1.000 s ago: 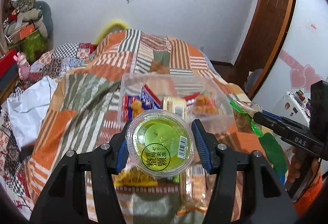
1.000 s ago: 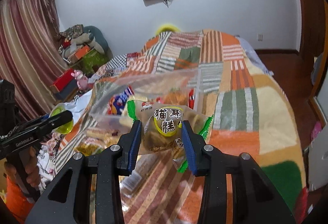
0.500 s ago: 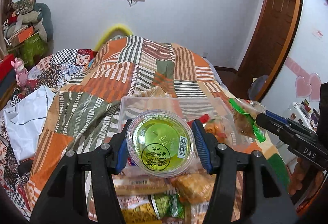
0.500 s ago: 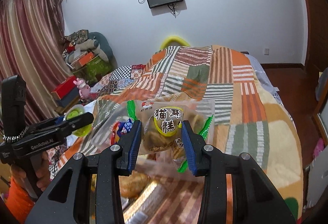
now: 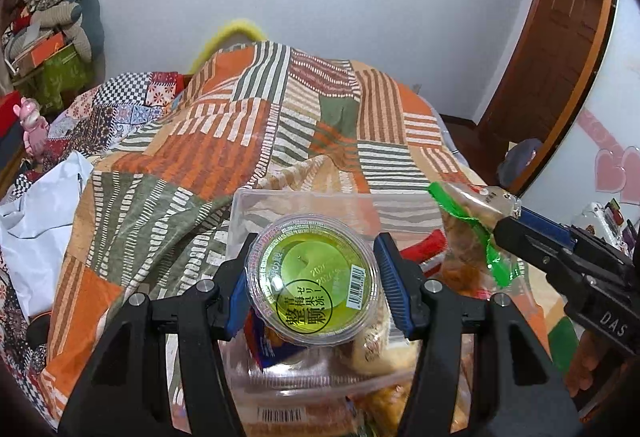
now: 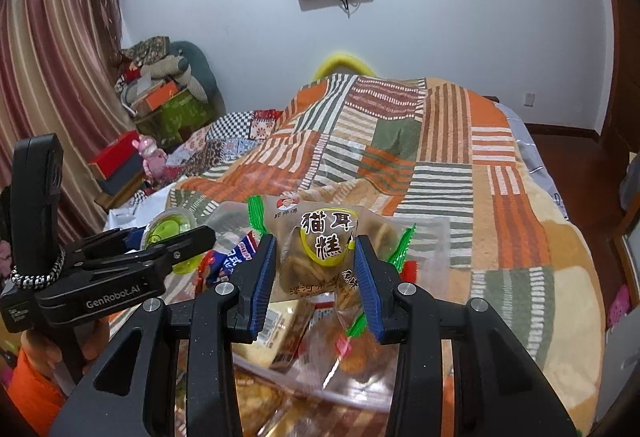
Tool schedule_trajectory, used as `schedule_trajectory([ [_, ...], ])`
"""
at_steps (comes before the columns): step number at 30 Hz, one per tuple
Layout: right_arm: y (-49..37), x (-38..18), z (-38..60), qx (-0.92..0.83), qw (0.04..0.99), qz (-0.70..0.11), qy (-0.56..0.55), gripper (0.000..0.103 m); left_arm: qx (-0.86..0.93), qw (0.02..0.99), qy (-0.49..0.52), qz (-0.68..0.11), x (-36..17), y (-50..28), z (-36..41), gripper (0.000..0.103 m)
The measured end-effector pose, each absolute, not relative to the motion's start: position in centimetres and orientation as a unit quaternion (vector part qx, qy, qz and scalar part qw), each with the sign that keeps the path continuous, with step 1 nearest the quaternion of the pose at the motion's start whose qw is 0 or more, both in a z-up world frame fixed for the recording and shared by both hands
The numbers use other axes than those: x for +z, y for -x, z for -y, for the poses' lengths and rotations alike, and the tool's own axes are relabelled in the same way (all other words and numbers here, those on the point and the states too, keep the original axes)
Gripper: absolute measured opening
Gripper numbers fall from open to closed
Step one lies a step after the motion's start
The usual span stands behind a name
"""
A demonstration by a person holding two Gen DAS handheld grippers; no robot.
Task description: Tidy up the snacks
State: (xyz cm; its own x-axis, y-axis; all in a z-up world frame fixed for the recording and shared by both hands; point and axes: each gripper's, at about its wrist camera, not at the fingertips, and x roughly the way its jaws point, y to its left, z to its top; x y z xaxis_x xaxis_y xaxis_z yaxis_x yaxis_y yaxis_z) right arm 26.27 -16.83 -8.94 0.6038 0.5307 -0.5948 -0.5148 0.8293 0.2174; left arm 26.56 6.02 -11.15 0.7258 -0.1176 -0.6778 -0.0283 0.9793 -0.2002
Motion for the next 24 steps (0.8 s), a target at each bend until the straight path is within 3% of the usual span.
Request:
schedule_trajectory([
  [19,-28.9,-11.9,14.1,0.292,0.877,-0.380,0.038,0.039,-0.026,0.915,0.101,-0.389,-12.7,-28.7,-6.1,0.058],
  [24,-28.5,-11.4,14.5,0.291,0.878,-0.378,0.041,0.047,-0.023,0.918,0.098,-0.384,-11.9,-27.9,-6.4,0.060],
])
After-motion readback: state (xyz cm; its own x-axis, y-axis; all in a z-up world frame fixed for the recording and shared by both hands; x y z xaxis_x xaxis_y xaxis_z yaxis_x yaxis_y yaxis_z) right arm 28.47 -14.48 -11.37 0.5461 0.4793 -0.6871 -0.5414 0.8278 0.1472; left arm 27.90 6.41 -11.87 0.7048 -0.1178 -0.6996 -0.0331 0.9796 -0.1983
